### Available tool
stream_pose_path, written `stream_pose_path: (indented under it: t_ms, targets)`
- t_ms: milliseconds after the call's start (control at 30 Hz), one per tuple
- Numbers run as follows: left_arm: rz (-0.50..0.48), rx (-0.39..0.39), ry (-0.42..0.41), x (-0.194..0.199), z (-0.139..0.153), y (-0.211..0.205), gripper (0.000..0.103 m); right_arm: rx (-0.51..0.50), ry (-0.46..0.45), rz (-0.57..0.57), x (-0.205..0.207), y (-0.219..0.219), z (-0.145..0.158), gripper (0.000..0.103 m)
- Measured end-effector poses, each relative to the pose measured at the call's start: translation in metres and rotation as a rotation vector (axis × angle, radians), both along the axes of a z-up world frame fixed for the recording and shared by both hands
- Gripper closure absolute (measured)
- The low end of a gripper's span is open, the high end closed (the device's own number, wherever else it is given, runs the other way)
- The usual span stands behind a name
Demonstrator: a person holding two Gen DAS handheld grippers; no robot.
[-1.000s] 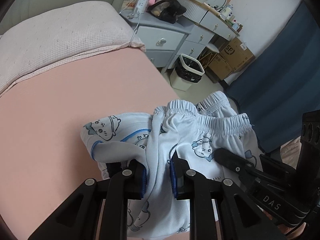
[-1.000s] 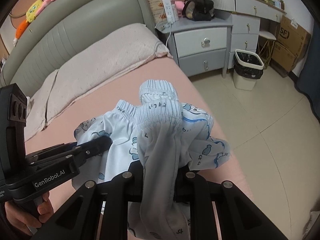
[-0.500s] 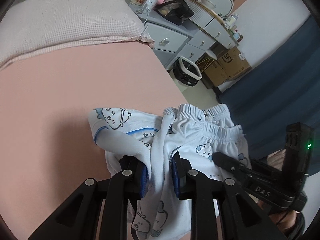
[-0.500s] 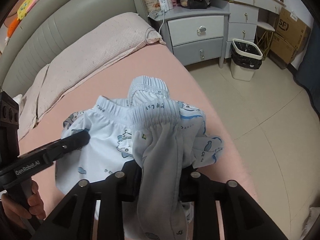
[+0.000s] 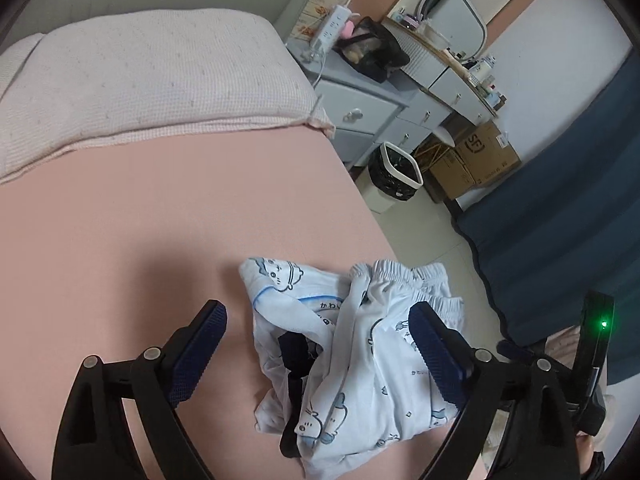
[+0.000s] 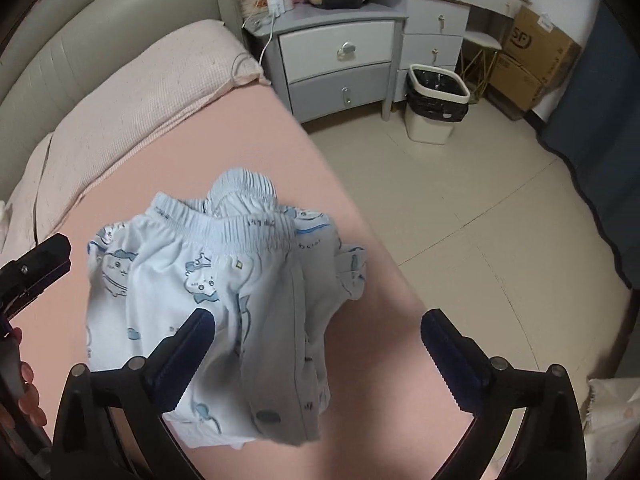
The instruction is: Fold clothes
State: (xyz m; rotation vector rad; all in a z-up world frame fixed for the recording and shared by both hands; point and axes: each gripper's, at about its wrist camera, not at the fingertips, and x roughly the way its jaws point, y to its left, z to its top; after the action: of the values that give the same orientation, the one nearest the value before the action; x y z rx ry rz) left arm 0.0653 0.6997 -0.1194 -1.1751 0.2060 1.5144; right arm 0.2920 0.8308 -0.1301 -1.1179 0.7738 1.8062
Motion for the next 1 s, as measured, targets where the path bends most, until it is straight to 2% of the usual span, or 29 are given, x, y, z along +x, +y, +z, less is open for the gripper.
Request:
stream_pose_path:
  t_ms: [200, 400, 533, 700, 867, 1000]
  targets:
    - [-0.006, 0.015, 0.068, 0.007, 0.031, -0.015, 0.010, 0.074, -0.021, -0.022, 0.014, -0.016, 0.042, 0.000]
    - [-0.045, -0.009, 0.193, 0.029, 0.058, -0.040, 0.010, 0.172, -0.035, 0.044, 0.016, -0.064, 0.085, 0.000]
    - [-0.071, -0.002, 0.265, 0.042, 0.072, -0.063, 0.010, 0.217, -0.010, 0.085, 0.015, -0.097, 0.105, 0.000]
    - [-0.100, 0.009, 0.262, 0.052, 0.085, -0.087, 0.010, 0.246, -0.013, 0.090, 0.014, -0.125, 0.120, 0.000]
    - [-0.110, 0.033, 0.292, 0.063, 0.104, -0.111, 0.009, 0.286, -0.023, 0.083, 0.017, -0.147, 0.140, 0.000]
    - [-0.141, 0.025, 0.322, 0.075, 0.112, -0.130, 0.010, 0.312, -0.034, 0.079, 0.023, -0.170, 0.152, 0.000]
